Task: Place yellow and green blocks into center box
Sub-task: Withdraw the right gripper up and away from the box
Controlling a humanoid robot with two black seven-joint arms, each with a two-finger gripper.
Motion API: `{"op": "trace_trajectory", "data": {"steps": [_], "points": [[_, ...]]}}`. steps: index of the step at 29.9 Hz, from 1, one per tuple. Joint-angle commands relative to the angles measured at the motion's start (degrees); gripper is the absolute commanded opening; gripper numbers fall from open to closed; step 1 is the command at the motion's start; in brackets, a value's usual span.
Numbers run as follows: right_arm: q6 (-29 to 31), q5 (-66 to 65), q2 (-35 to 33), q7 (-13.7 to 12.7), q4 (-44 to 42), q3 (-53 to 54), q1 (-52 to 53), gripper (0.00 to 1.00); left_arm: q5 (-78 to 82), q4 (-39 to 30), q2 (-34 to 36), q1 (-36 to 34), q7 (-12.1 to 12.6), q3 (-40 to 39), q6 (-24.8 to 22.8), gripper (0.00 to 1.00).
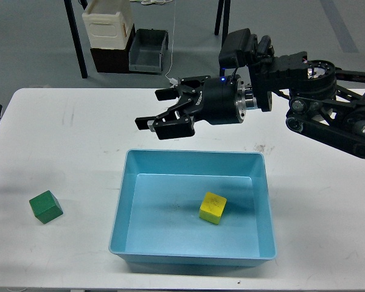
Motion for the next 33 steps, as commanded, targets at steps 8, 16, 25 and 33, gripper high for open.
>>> {"op": "trace_trajectory", "data": {"steps": [8, 16, 25, 33], "points": [[-6.18, 11.16, 0.46, 0.0, 4.02, 21.65, -14.89, 0.96, 31.26, 2.74, 5.29, -5.07, -0.24, -1.35, 0.79, 1.0], [-7.68, 15.56, 1.34, -5.41, 6.56, 43.35, -31.85, 0.96, 54.91, 2.92, 8.82, -9.99, -0.24, -1.61, 2.63, 1.0], [-8.12, 20.22, 1.69, -9.11, 14.82, 58.57, -50.31, 0.96, 75.47, 2.21, 14.35, -18.25, -0.24, -0.04, -8.59, 1.0], [-8.12, 22.32, 7.31, -9.19, 22.21, 67.98, -65.52, 0.96, 96.48, -4.63, 22.42, -26.69, -0.24, 9.61, -12.97, 1.0]]}}
